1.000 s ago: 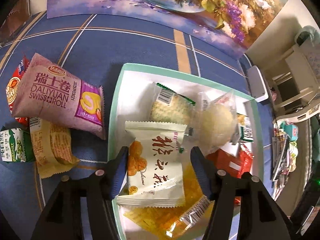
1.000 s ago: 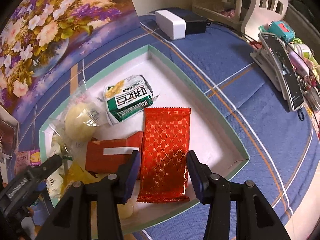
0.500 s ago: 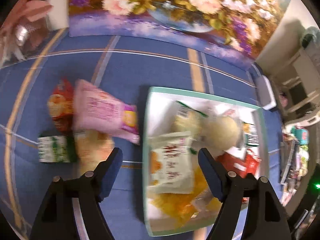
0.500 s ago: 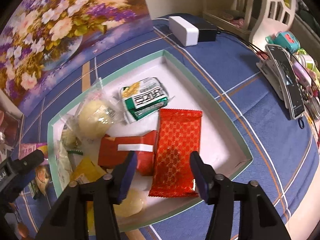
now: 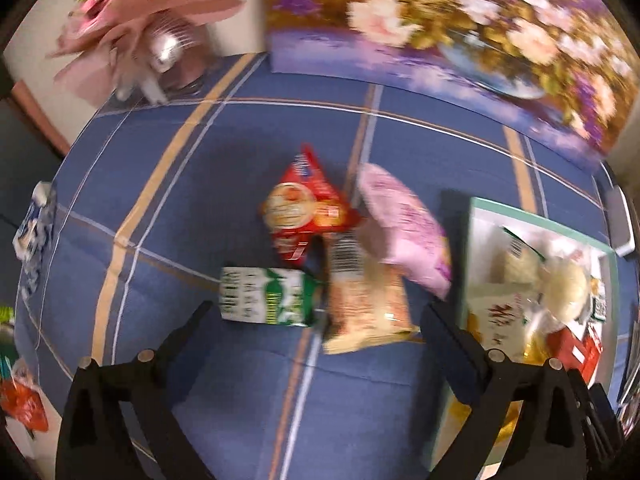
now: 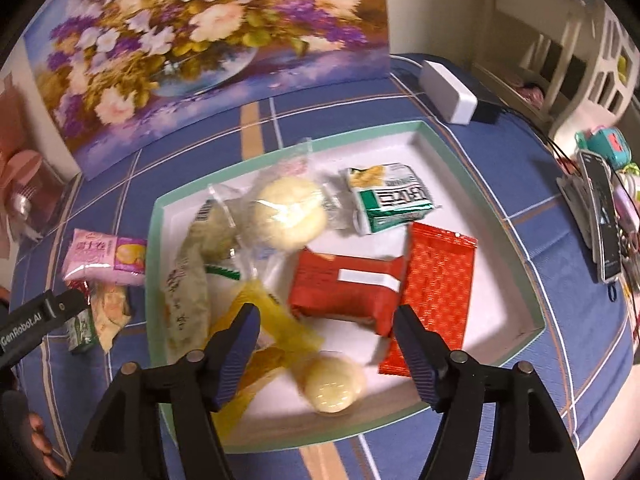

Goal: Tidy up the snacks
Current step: 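Open both tools to drop the packs into the tray, then withdraw both tools back over the snack pile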

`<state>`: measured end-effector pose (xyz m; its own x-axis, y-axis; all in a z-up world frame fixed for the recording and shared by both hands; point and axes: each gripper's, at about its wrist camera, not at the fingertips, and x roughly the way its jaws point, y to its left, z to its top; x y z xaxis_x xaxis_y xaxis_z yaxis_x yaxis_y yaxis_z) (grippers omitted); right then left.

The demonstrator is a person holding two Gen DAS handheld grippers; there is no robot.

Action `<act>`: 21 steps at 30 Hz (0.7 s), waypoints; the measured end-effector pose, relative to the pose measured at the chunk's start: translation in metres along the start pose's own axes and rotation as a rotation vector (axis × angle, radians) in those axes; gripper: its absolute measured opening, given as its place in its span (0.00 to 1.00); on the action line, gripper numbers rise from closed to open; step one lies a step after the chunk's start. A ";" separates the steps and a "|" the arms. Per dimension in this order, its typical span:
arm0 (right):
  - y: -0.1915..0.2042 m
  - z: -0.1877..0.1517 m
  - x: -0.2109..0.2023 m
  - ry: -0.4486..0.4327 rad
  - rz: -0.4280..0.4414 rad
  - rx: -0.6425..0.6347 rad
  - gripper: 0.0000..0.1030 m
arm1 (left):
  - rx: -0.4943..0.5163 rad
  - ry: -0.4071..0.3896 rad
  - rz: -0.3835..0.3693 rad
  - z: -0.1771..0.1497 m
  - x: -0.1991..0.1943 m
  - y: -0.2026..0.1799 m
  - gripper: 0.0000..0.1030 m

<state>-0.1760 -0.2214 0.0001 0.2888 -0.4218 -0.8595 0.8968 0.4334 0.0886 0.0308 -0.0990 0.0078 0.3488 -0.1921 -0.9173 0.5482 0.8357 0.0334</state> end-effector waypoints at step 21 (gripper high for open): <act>0.025 -0.007 -0.001 -0.018 0.040 -0.065 1.00 | -0.160 -0.002 -0.002 -0.007 -0.007 0.054 0.97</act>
<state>-0.1562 -0.2052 -0.0003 0.3304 -0.4169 -0.8468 0.8611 0.5005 0.0896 0.0529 -0.0491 0.0135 0.3490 -0.1947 -0.9167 0.4210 0.9065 -0.0322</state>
